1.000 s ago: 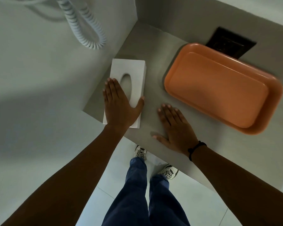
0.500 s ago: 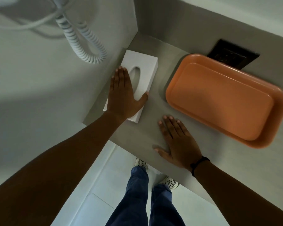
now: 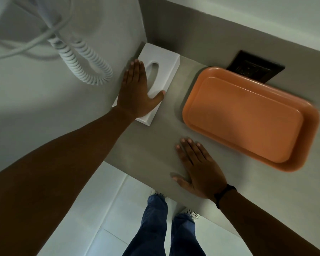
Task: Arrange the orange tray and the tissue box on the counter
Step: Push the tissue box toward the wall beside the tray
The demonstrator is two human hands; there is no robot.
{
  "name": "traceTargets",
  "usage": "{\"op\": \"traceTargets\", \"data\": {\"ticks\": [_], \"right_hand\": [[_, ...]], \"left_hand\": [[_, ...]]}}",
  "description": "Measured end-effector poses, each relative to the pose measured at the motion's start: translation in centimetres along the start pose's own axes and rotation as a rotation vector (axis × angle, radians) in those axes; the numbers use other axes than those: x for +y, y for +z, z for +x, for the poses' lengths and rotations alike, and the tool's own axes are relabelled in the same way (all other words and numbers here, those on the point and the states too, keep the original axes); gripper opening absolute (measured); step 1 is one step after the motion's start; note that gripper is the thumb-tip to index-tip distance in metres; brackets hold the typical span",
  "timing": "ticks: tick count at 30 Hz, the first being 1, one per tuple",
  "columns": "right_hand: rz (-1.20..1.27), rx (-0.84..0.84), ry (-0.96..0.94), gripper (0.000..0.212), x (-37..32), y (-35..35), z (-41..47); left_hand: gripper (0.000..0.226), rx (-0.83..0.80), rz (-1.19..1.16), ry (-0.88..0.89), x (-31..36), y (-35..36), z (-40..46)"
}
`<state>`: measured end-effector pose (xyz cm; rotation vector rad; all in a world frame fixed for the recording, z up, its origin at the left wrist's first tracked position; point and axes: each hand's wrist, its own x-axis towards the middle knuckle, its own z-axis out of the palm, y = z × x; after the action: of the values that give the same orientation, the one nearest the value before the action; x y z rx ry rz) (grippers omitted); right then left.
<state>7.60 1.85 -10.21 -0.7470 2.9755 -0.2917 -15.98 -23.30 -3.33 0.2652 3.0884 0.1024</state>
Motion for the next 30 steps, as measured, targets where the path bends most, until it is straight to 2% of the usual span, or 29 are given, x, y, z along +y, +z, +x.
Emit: {"op": "traceTargets", "data": {"ticks": [5,8,11,13,17,19,22,25,30], "right_hand": [[0.019,-0.004,-0.009,0.1,0.1,0.1,-0.1],[0.013,-0.012,-0.021,0.109,-0.2,-0.7,0.0],[0.139,0.096,0.001,0.104,-1.4,-2.5,1.0],[0.348,0.233,0.118,0.087,-2.9,-4.0,3.8],[0.905,0.408,0.626,0.055,-4.1,-7.9,14.2],[1.14,0.344,0.818,0.051,-3.3,-9.3,18.8],[1.338,0.22,0.876,0.048,-2.7,-9.6,22.4],[1.359,0.164,0.902,0.061,-2.7,-9.2,23.7],[1.362,0.169,0.904,0.062,-1.9,-9.0,24.9]], "left_hand": [[0.125,0.018,-0.022,0.008,-0.2,0.1,0.9],[0.125,0.032,-0.062,0.007,-0.1,-0.4,0.6],[0.112,0.126,-0.171,0.008,-0.6,-0.6,-1.6],[0.1,0.196,-0.19,0.014,-1.2,-0.3,-4.5],[0.092,0.246,-0.183,-0.016,-2.0,1.2,-10.2],[0.094,0.22,-0.187,-0.006,-2.0,2.0,-11.4],[0.095,0.224,-0.216,-0.009,-2.0,2.7,-11.4],[0.093,0.258,-0.228,-0.009,-2.0,3.1,-11.0],[0.094,0.277,-0.261,-0.006,-2.3,3.2,-9.6]]}}
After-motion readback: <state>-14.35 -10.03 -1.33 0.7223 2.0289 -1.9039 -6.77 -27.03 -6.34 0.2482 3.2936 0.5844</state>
